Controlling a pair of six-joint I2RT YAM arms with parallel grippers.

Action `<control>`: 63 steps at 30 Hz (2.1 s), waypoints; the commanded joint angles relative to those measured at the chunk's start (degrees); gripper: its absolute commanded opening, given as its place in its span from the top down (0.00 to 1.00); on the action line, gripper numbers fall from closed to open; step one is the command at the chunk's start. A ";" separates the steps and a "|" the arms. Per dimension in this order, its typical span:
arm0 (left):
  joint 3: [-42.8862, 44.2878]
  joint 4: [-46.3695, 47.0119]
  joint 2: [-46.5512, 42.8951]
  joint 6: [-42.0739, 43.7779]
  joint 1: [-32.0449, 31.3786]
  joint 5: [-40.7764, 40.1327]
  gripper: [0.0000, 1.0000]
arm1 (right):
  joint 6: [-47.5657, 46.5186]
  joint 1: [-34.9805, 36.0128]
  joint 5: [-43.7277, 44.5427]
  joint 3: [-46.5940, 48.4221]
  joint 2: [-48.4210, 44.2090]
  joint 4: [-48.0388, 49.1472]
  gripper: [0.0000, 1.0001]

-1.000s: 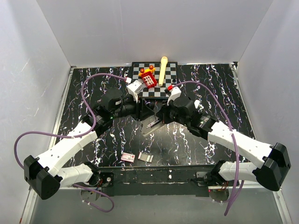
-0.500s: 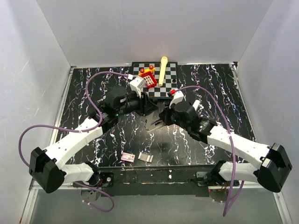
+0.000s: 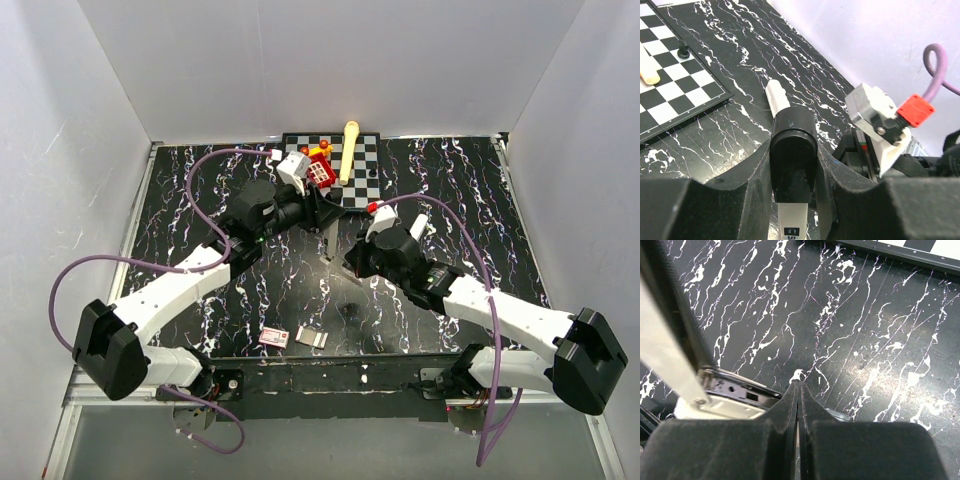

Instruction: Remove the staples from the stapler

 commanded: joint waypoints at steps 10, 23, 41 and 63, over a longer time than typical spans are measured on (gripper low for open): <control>3.66 9.58 5.14 -3.37 0.05 -4.65 1.00 | 0.76 -0.09 -4.55 -3.65 1.98 12.38 0.99; 9.89 7.30 10.33 -2.14 0.05 -4.48 1.00 | 1.81 -0.36 -9.12 -6.73 6.12 23.45 0.99; 15.17 -2.54 11.30 1.91 0.05 -3.42 1.00 | 1.20 -1.06 -9.22 -6.82 6.74 25.93 0.99; 10.25 -14.50 -7.59 8.41 0.05 -10.54 1.00 | -4.16 -1.32 -0.86 -3.31 -8.29 7.56 0.99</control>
